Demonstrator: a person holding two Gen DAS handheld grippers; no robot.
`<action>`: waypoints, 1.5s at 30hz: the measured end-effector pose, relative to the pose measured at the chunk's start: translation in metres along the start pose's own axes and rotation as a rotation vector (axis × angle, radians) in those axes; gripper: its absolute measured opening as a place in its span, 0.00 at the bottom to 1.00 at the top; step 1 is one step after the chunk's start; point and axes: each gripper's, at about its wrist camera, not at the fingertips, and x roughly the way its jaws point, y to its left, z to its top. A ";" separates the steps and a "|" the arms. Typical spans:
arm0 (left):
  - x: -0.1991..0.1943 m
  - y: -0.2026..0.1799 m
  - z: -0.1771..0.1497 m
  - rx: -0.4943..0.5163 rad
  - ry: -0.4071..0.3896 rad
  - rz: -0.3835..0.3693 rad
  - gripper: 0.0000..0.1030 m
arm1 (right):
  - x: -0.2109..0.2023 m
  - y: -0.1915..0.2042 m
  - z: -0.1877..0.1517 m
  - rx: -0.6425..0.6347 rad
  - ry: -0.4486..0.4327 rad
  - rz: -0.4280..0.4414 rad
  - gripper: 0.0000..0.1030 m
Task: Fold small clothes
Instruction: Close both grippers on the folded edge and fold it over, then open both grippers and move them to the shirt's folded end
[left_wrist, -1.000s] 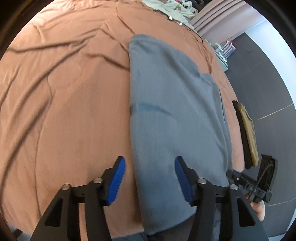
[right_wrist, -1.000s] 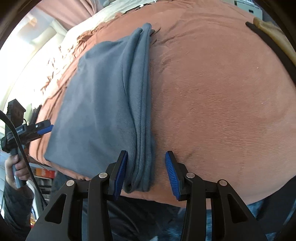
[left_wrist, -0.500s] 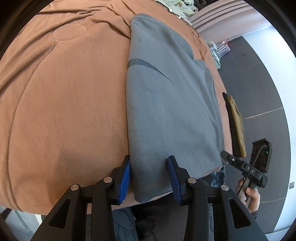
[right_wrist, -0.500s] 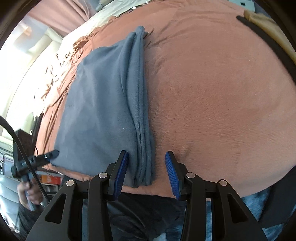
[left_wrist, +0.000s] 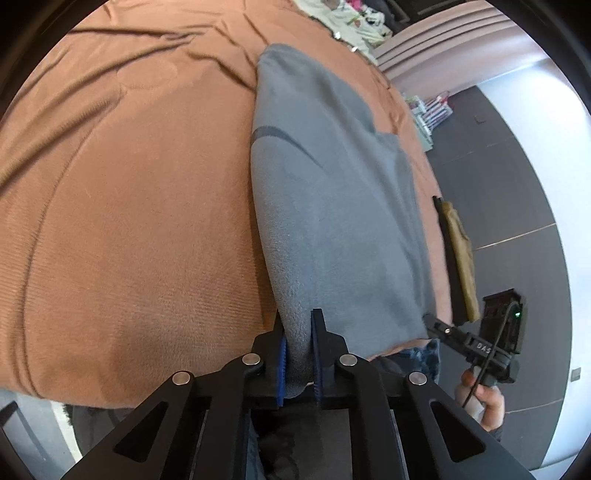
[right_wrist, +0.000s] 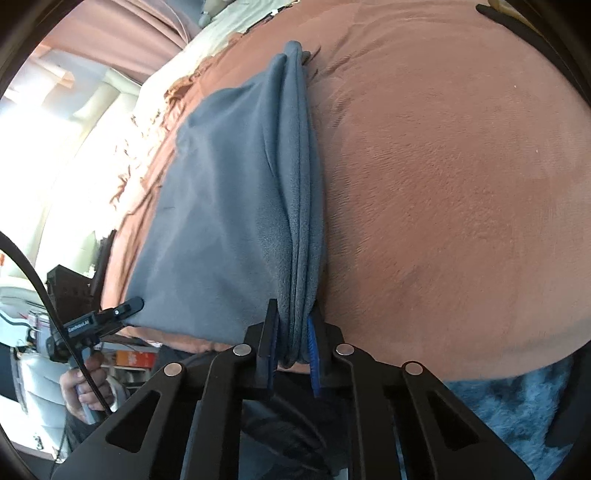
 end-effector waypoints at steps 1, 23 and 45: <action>-0.004 -0.001 0.001 0.006 -0.003 -0.002 0.10 | 0.000 0.000 -0.001 0.000 0.002 0.012 0.09; -0.016 0.024 0.047 -0.019 -0.035 0.065 0.60 | 0.006 -0.022 0.044 -0.010 -0.023 0.069 0.71; 0.045 -0.072 0.155 0.310 -0.059 0.214 0.44 | 0.063 -0.012 0.122 -0.040 -0.031 0.046 0.71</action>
